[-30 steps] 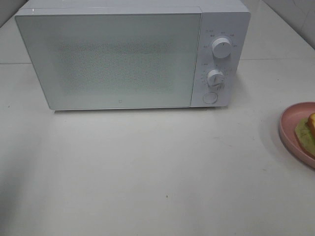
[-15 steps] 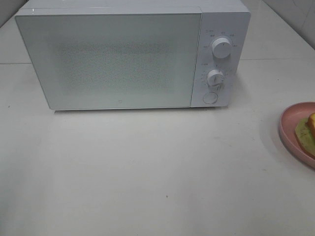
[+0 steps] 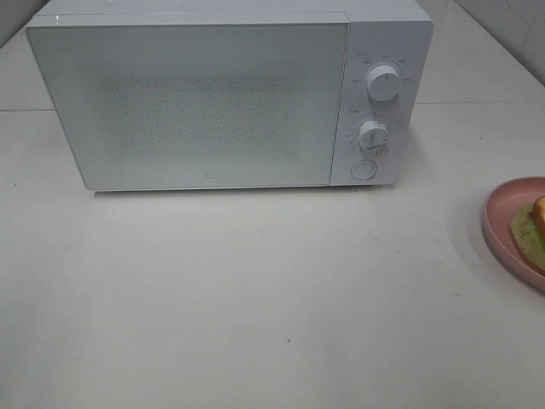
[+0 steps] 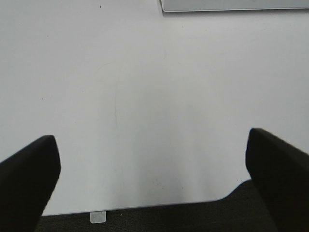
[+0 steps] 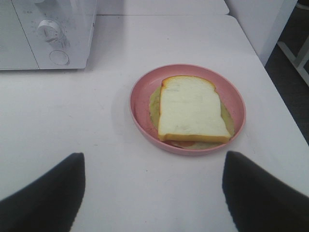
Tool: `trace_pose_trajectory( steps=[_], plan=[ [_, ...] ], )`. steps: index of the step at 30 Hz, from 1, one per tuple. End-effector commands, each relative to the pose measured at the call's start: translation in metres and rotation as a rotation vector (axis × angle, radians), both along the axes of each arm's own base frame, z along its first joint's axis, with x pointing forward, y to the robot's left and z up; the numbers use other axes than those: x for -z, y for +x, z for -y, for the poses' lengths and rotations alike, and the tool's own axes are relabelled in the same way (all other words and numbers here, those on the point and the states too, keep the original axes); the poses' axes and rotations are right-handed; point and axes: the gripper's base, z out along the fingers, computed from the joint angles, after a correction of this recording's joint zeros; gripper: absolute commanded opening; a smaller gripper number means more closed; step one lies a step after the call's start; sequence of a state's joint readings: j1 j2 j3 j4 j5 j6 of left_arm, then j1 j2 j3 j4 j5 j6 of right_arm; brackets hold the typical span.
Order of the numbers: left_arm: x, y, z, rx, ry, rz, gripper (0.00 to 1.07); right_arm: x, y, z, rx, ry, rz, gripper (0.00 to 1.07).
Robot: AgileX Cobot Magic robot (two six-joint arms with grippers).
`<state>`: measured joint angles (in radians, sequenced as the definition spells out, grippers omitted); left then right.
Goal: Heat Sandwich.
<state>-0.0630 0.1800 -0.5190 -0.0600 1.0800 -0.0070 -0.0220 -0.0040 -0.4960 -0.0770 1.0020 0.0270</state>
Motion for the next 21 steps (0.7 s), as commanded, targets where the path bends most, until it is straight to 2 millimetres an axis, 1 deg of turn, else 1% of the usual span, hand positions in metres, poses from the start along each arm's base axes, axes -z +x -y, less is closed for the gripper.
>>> trace_pose_trajectory(
  steps=[1,3,5,6,7,10,21],
  plan=[
    [-0.001,-0.006,0.000,-0.039,-0.011,0.052,1.00,0.000,-0.004,0.000,0.007,0.004,0.033,0.75],
    [-0.001,-0.009,0.000,-0.047,-0.011,0.067,1.00,0.000,-0.004,0.000,0.007,0.004,0.033,0.75],
    [-0.002,-0.016,-0.001,-0.069,-0.011,0.115,1.00,0.000,-0.004,0.000,0.007,0.004,0.033,0.75],
    [-0.002,-0.023,0.000,-0.086,-0.011,0.160,1.00,0.000,-0.004,0.000,0.007,0.004,0.033,0.75],
    [-0.002,-0.023,0.000,-0.086,-0.011,0.160,1.00,0.000,-0.004,0.000,0.007,0.004,0.033,0.75],
    [-0.001,-0.032,0.000,-0.096,-0.011,0.219,1.00,0.000,-0.004,0.000,0.007,0.004,0.033,0.75],
    [-0.001,-0.032,0.000,-0.096,-0.011,0.216,1.00,0.000,-0.004,0.000,0.007,0.004,0.033,0.75]
  ],
)
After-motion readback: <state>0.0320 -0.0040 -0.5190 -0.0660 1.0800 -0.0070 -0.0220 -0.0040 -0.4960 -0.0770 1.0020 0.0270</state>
